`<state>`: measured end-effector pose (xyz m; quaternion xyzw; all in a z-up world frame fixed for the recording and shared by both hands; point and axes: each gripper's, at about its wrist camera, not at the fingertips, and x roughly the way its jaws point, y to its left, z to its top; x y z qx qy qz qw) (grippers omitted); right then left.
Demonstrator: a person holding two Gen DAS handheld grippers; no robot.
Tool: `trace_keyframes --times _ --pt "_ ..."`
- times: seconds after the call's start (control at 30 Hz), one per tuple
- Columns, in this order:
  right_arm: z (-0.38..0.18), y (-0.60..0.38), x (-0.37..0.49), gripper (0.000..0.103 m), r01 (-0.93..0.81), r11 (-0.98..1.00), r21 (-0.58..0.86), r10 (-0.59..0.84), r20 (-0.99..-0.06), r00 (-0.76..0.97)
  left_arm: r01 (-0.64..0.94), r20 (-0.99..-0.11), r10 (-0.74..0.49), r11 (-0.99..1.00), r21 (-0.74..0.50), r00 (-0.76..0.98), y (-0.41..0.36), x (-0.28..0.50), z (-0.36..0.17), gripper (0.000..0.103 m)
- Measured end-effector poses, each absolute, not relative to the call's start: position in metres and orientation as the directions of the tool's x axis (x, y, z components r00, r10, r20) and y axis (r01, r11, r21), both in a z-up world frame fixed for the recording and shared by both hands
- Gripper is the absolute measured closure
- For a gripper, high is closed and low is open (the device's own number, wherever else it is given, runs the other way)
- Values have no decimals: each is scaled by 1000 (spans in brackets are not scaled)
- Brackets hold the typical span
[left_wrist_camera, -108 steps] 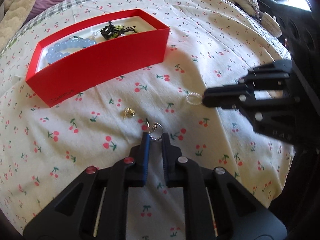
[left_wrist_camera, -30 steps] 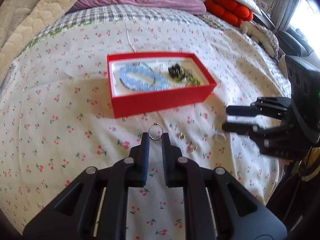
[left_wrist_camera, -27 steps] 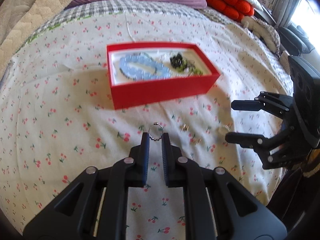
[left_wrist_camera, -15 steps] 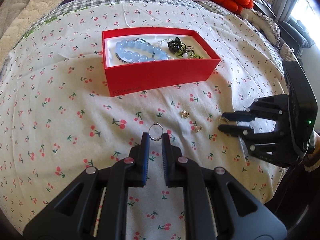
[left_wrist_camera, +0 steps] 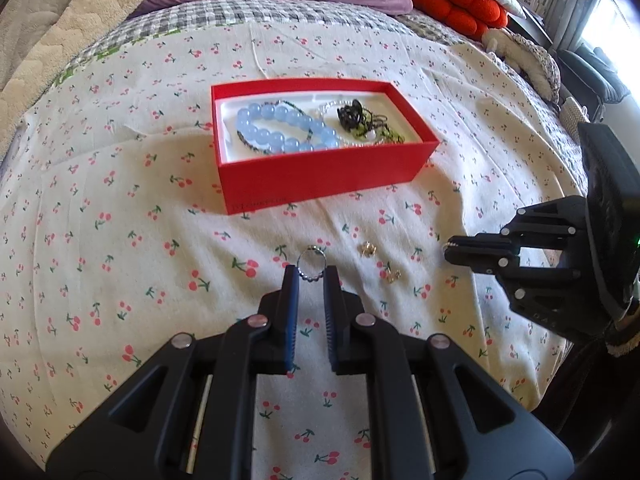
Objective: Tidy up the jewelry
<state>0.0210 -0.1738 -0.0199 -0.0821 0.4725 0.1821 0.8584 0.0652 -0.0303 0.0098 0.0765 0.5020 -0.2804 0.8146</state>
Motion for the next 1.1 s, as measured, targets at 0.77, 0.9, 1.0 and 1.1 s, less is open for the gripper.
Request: trace_keyframes --times 0.77,0.9,1.0,1.1 --pt "51 -208 86 100 -207 946 250 324 -707 629 512 -796 -441 836 -196 415 -63 116 36 89" --pt "46 -211 98 99 -176 942 285 330 -709 623 506 -791 -443 839 -200 421 -68 126 31 89" --pt "42 -214 105 99 -157 940 303 333 -716 614 507 -788 -448 837 -204 422 -71 132 27 89" --pt "37 -217 111 93 -135 938 319 333 -728 599 500 -789 -437 844 -194 432 -71 136 25 88"
